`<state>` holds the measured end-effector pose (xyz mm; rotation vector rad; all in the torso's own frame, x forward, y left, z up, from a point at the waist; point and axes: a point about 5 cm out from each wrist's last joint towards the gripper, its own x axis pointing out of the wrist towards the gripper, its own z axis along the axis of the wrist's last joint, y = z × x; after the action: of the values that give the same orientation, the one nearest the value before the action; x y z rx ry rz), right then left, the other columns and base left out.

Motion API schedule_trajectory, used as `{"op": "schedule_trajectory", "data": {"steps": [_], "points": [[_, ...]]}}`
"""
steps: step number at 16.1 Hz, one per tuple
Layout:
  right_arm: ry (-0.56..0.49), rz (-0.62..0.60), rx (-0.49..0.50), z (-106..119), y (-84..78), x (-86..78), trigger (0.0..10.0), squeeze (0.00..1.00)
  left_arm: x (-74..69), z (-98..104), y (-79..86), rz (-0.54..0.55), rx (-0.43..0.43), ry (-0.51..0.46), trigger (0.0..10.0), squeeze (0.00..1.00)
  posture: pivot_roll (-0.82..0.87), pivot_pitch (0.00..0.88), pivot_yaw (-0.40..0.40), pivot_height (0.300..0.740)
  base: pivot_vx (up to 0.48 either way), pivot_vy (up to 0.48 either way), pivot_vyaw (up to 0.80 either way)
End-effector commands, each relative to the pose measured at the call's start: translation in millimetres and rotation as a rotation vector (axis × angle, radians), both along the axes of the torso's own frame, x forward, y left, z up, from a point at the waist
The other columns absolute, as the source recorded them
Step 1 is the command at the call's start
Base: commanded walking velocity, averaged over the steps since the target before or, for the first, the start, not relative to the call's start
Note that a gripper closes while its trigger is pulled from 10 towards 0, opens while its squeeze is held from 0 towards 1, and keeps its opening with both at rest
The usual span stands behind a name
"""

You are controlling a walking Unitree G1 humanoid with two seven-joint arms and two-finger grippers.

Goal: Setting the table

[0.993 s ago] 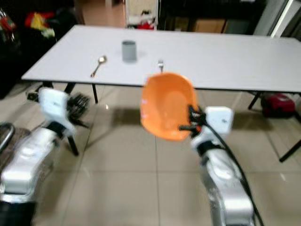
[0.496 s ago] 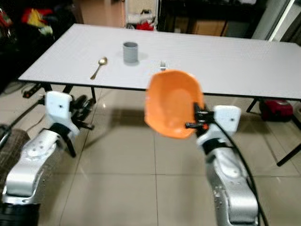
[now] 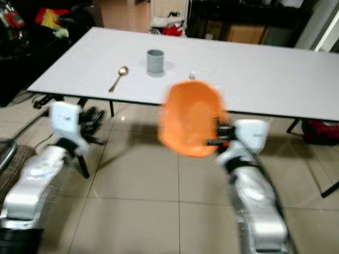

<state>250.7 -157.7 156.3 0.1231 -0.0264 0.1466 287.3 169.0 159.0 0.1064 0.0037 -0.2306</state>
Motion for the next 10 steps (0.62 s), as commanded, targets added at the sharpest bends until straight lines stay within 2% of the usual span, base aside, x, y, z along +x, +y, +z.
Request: {"op": "schedule_trajectory", "data": {"steps": [1,4,8,10], "points": [[-0.05,-0.042,-0.016,10.5,-10.9,-0.8,10.0,0.0,0.6,2.2,-12.1,-0.045,-0.009,-0.002,10.0,0.0,-0.05,0.0,-0.037,0.74,0.292,0.0,0.0],[-0.043,-0.031,-0.013,10.1,-9.8,-0.2,10.0,0.0,1.4,4.1,-14.2,-0.049,-0.015,-0.006,10.0,0.0,-0.05,0.0,-0.037,0.74,0.295,0.0,0.0],[-0.044,-0.022,-0.011,11.3,-10.1,-0.7,10.0,0.0,1.1,5.0,-13.6,-0.041,-0.027,-0.005,10.0,0.0,-0.05,0.0,-0.041,0.74,0.293,0.0,-0.72],[-0.047,-0.022,-0.016,11.8,-10.9,-0.1,10.0,0.0,1.1,4.7,-13.8,-0.04,-0.025,-0.005,10.0,0.0,-0.05,0.0,-0.05,0.74,0.292,0.0,0.0]]}}
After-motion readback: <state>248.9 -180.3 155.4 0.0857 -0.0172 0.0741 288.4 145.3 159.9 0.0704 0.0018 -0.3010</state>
